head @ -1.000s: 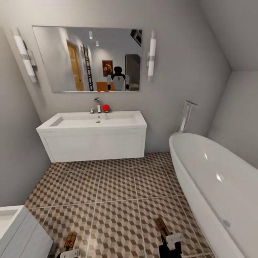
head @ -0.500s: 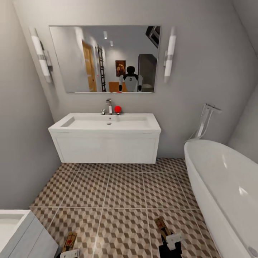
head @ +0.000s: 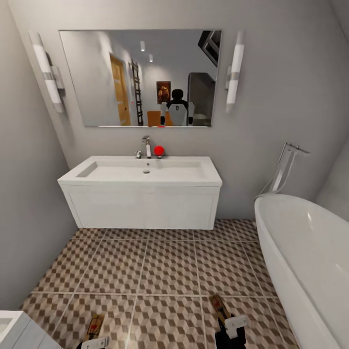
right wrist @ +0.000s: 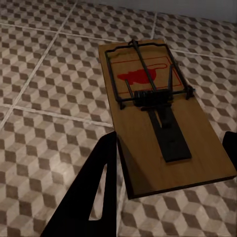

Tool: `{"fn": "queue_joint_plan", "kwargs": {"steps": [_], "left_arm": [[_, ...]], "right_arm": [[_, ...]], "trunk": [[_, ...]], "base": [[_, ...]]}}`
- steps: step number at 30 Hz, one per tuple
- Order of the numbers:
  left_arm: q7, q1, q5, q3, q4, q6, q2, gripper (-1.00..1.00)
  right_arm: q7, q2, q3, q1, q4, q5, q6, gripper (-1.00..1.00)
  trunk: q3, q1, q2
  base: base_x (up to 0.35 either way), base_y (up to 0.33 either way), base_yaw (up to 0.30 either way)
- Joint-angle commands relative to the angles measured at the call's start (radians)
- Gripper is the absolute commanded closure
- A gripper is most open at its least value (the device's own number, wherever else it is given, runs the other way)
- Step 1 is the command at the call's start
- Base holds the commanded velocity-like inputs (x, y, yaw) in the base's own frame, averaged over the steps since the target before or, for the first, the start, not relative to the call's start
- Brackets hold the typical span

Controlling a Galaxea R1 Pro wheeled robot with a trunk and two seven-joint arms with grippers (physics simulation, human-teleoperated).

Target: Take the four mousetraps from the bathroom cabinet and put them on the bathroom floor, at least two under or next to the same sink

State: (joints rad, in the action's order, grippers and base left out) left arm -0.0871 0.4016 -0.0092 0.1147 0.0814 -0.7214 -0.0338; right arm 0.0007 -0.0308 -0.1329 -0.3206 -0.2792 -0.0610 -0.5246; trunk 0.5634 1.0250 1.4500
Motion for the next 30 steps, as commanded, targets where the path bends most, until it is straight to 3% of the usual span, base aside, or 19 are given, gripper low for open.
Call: {"fn": "queue_joint_plan", "kwargs": {"steps": [1,30], "left_arm": [[-0.006,0.0,-0.005,0.0,0.0,0.0,0.0,1.0],[-0.006,0.0,-0.005,0.0,0.0,0.001,0.0,1.0]], "right_arm": [[-0.002,0.0,-0.001,0.0,0.0,0.001,0.0,1.0],[-0.002,0.0,-0.001,0.0,0.0,0.001,0.0,1.0]], "trunk": [[0.0,0.0,0.0],[-0.001,0.0,0.0]], "base": [[0.267,0.0,-0.004],[0.243,0.0,-0.019]]}}
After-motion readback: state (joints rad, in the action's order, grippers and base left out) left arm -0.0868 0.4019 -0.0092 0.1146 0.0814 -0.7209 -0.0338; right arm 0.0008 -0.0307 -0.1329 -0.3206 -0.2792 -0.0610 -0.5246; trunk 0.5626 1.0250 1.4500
